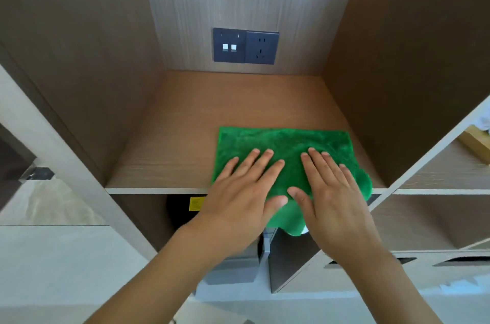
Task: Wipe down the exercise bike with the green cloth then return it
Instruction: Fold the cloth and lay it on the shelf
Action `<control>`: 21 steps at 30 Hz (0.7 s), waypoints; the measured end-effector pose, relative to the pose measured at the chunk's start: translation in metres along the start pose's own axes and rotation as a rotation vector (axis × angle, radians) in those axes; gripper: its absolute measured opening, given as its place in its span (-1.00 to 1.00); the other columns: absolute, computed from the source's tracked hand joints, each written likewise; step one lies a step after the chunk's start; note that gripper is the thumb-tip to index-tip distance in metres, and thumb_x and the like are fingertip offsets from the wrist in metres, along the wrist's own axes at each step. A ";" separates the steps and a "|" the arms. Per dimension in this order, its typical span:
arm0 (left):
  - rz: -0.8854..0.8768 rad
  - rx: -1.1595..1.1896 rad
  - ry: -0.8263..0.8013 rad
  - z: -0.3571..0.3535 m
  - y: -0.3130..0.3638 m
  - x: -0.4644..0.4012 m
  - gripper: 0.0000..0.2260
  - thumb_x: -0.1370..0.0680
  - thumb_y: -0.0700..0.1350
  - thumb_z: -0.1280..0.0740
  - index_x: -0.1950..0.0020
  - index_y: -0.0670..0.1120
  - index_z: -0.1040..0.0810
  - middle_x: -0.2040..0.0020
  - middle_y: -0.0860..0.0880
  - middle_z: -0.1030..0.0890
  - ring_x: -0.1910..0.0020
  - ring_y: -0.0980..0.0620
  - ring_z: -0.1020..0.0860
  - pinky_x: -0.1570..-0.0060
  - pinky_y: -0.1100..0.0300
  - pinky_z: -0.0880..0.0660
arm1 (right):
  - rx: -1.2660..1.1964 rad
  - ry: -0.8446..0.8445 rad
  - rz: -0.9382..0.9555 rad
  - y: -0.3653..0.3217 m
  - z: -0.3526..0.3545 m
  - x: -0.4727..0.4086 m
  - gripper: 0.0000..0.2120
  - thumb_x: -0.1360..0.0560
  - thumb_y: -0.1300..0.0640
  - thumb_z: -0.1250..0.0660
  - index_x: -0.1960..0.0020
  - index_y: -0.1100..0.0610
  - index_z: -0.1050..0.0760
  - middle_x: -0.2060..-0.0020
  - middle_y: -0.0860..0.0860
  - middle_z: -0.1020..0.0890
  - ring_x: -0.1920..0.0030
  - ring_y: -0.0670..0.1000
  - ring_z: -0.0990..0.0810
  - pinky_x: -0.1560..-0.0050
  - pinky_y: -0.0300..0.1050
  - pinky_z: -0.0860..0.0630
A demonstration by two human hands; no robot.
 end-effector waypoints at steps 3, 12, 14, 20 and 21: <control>0.002 0.005 0.005 0.006 -0.009 -0.020 -0.41 -0.71 0.29 0.11 -0.73 0.16 0.05 -0.74 0.12 0.09 -0.71 0.11 0.15 -0.66 0.00 0.12 | 0.017 0.011 0.050 0.003 0.005 -0.017 -0.23 -0.67 -0.35 0.23 -0.71 0.08 -0.12 -0.71 0.00 -0.12 -0.71 0.00 0.01 -0.71 0.06 0.09; 0.046 0.164 0.026 0.020 -0.076 0.054 -0.53 -0.69 0.31 0.17 -0.62 0.41 -0.04 -0.65 0.41 0.11 -0.62 0.39 0.24 -0.56 0.35 0.28 | -0.366 0.111 0.250 -0.021 -0.006 0.000 -0.49 -0.74 -0.06 -0.12 -0.65 0.08 -0.30 -0.67 -0.05 -0.23 -0.69 -0.06 -0.11 -0.67 0.00 -0.14; 0.029 0.173 0.019 0.019 -0.071 0.066 -0.53 -0.69 0.31 0.15 -0.62 0.42 -0.04 -0.64 0.45 0.13 -0.62 0.37 0.24 -0.55 0.36 0.30 | -0.404 0.087 0.187 -0.017 -0.004 0.007 -0.45 -0.74 -0.12 -0.09 -0.68 0.06 -0.25 -0.69 -0.10 -0.17 -0.68 -0.12 -0.08 -0.65 -0.18 -0.09; 0.064 0.143 0.052 0.014 -0.063 0.052 -0.47 -0.69 0.34 0.20 -0.68 0.33 0.06 -0.65 0.40 0.17 -0.61 0.38 0.29 -0.56 0.32 0.32 | -0.179 0.110 0.215 -0.014 -0.006 0.001 -0.47 -0.73 -0.09 -0.03 -0.60 0.12 -0.39 -0.61 0.02 -0.38 -0.66 0.04 -0.24 -0.66 -0.06 -0.15; 0.072 0.137 0.044 0.013 -0.064 0.044 -0.46 -0.69 0.33 0.20 -0.69 0.31 0.05 -0.66 0.38 0.17 -0.61 0.37 0.28 -0.58 0.28 0.29 | -0.143 0.105 0.212 -0.014 -0.005 -0.008 -0.46 -0.74 -0.10 -0.01 -0.61 0.11 -0.39 -0.61 0.03 -0.38 -0.65 0.07 -0.26 -0.64 0.03 -0.22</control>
Point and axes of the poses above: each hand's wrist, its own x-axis away from the middle knuckle, its own z-axis out of the back of the hand, y = z × x, the point moved 1 cm from there along -x, towards the middle knuckle
